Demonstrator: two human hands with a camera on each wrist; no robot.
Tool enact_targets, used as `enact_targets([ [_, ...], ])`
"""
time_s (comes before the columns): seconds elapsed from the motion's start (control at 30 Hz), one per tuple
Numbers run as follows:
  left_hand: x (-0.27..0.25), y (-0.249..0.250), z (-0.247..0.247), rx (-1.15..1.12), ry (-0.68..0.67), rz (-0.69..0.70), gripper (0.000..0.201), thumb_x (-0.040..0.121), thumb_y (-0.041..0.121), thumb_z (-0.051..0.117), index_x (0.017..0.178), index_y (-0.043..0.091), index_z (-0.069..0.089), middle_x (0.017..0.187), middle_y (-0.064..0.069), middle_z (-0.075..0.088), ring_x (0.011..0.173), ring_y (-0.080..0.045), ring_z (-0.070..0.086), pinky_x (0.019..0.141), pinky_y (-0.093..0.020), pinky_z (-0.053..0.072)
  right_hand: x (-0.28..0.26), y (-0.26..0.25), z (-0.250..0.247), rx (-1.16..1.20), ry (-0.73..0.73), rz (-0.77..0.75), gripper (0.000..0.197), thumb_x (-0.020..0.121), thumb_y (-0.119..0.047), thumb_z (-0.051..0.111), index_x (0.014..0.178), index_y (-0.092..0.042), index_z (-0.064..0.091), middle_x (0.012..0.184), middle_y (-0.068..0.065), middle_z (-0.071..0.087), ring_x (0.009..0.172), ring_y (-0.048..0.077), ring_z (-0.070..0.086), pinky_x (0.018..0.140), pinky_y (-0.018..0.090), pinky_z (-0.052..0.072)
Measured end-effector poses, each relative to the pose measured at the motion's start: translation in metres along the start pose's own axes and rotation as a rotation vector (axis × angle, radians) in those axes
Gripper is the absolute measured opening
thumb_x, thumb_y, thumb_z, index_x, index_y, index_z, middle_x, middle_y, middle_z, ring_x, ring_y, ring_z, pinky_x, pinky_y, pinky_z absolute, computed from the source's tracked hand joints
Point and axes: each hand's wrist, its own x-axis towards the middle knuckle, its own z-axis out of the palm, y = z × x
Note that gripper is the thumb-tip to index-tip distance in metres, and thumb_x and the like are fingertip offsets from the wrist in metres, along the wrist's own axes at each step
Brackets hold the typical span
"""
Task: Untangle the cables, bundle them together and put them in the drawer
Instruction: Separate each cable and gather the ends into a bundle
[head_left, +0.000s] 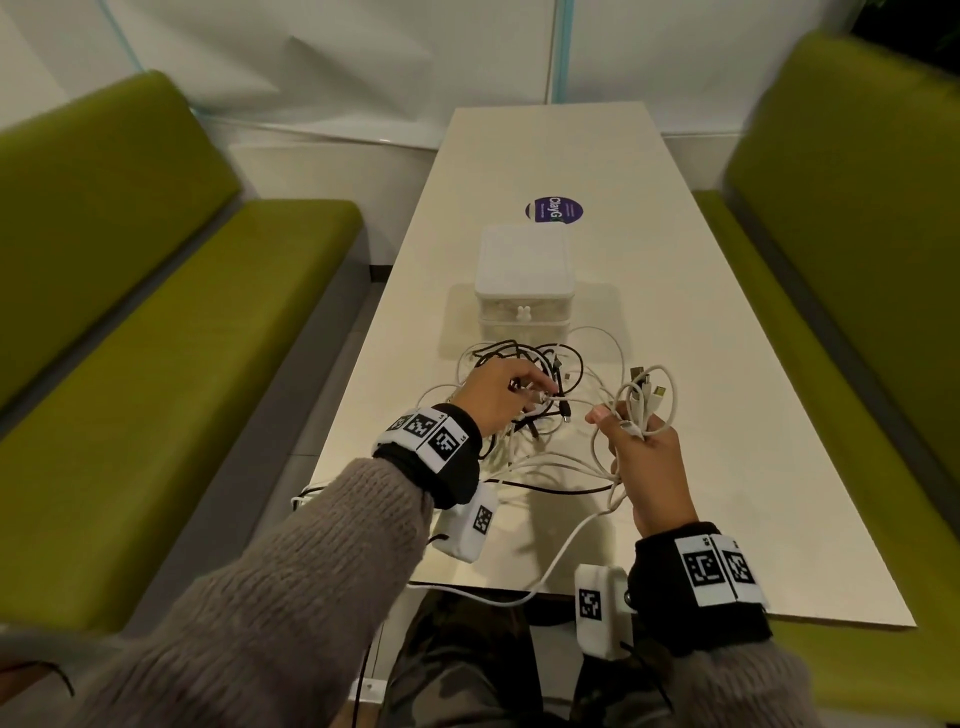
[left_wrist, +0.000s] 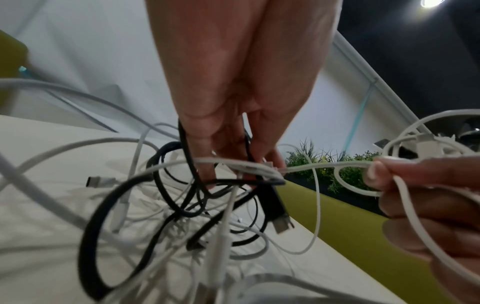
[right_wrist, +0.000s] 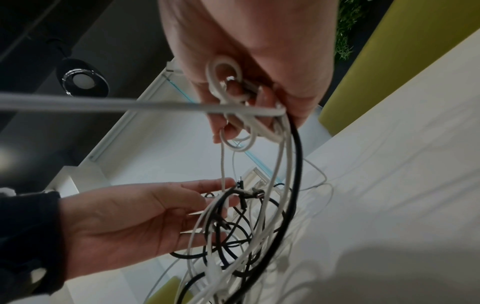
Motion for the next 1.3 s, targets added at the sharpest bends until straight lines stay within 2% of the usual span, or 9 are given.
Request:
enact_targets([
  [0.23, -0.003, 0.000, 0.003, 0.212, 0.038, 0.037, 0.015, 0.083, 0.004, 0.063, 0.098, 0.007, 0.066, 0.086, 0.000, 0.052, 0.063, -0.005, 0.041, 0.054, -0.013, 0.031, -0.001, -0.002, 0.002, -0.007, -0.024, -0.002, 0.009, 0.090, -0.013, 0.063, 0.091, -0.004, 0.066, 0.046, -0.020, 0.051, 0.051, -0.004, 0.050, 0.054, 0.013, 0.034],
  [0.47, 0.000, -0.002, 0.001, 0.105, 0.022, 0.054, 0.021, 0.086, 0.011, 0.064, 0.106, 0.011, 0.066, 0.102, -0.006, 0.054, 0.093, -0.018, 0.054, 0.087, -0.029, 0.046, 0.006, 0.004, -0.003, 0.068, 0.147, 0.050, 0.011, 0.088, -0.014, 0.063, 0.078, -0.013, 0.068, 0.063, -0.010, 0.044, 0.062, 0.007, 0.041, 0.059, 0.021, 0.032],
  [0.67, -0.002, -0.005, -0.029, -0.455, -0.075, -0.205, 0.034, 0.090, -0.006, 0.050, 0.124, -0.004, 0.053, 0.107, -0.018, 0.057, 0.086, -0.018, 0.060, 0.074, -0.024, 0.055, 0.007, -0.008, -0.017, 0.331, 0.168, 0.037, 0.012, 0.090, -0.022, 0.063, 0.079, -0.018, 0.067, 0.062, -0.002, 0.038, 0.055, 0.010, 0.031, 0.042, 0.015, 0.027],
  [0.83, -0.002, 0.013, -0.046, -0.201, -0.090, -0.286, 0.020, 0.095, 0.010, 0.049, 0.113, 0.014, 0.057, 0.096, -0.008, 0.062, 0.078, -0.021, 0.061, 0.058, -0.025, 0.053, 0.001, -0.008, -0.015, 0.139, 0.037, -0.081, 0.009, 0.088, -0.026, 0.064, 0.083, -0.023, 0.071, 0.073, -0.010, 0.059, 0.059, 0.005, 0.043, 0.057, 0.022, 0.036],
  [0.97, -0.010, 0.028, -0.052, 0.527, 0.194, -0.172, 0.011, 0.091, 0.027, 0.053, 0.088, 0.019, 0.061, 0.087, 0.000, 0.063, 0.080, -0.022, 0.062, 0.066, -0.029, 0.047, -0.002, -0.006, -0.012, 0.091, -0.021, -0.174, 0.025, 0.092, -0.011, 0.059, 0.108, 0.008, 0.062, 0.085, -0.004, 0.063, 0.055, -0.012, 0.053, 0.057, 0.006, 0.041],
  [1.03, -0.018, 0.034, -0.051, 0.535, 0.327, 0.026, 0.008, 0.089, 0.029, 0.053, 0.090, 0.023, 0.057, 0.089, 0.004, 0.058, 0.086, -0.017, 0.057, 0.070, -0.028, 0.043, -0.003, -0.007, -0.011, 0.096, -0.043, -0.192, 0.026, 0.092, -0.005, 0.058, 0.110, 0.013, 0.060, 0.085, -0.003, 0.062, 0.055, -0.011, 0.054, 0.056, 0.003, 0.041],
  [1.17, -0.033, 0.040, -0.041, 0.384, 0.030, 0.423, 0.043, 0.091, 0.038, 0.051, 0.131, 0.022, 0.047, 0.133, 0.002, 0.049, 0.126, -0.013, 0.037, 0.105, -0.026, 0.027, -0.008, -0.012, -0.008, 0.068, -0.105, -0.229, 0.024, 0.090, -0.007, 0.061, 0.106, 0.011, 0.062, 0.077, -0.005, 0.062, 0.056, -0.009, 0.056, 0.054, 0.005, 0.041],
  [1.23, -0.036, 0.036, -0.031, 0.446, -0.011, 0.469, 0.047, 0.090, 0.048, 0.047, 0.127, 0.020, 0.052, 0.122, 0.004, 0.057, 0.115, -0.010, 0.044, 0.102, -0.026, 0.028, -0.011, -0.016, -0.006, 0.045, -0.157, -0.239, 0.018, 0.089, -0.007, 0.061, 0.099, 0.007, 0.063, 0.072, -0.008, 0.062, 0.059, -0.010, 0.058, 0.055, 0.005, 0.041],
  [1.3, -0.040, 0.034, -0.025, 0.405, 0.015, 0.485, 0.037, 0.092, 0.047, 0.043, 0.104, 0.018, 0.062, 0.088, 0.010, 0.060, 0.082, -0.001, 0.047, 0.085, -0.026, 0.036, -0.015, -0.018, -0.005, 0.036, -0.181, -0.252, 0.016, 0.088, -0.009, 0.063, 0.094, 0.005, 0.061, 0.065, -0.014, 0.061, 0.060, -0.009, 0.057, 0.057, 0.005, 0.041],
])
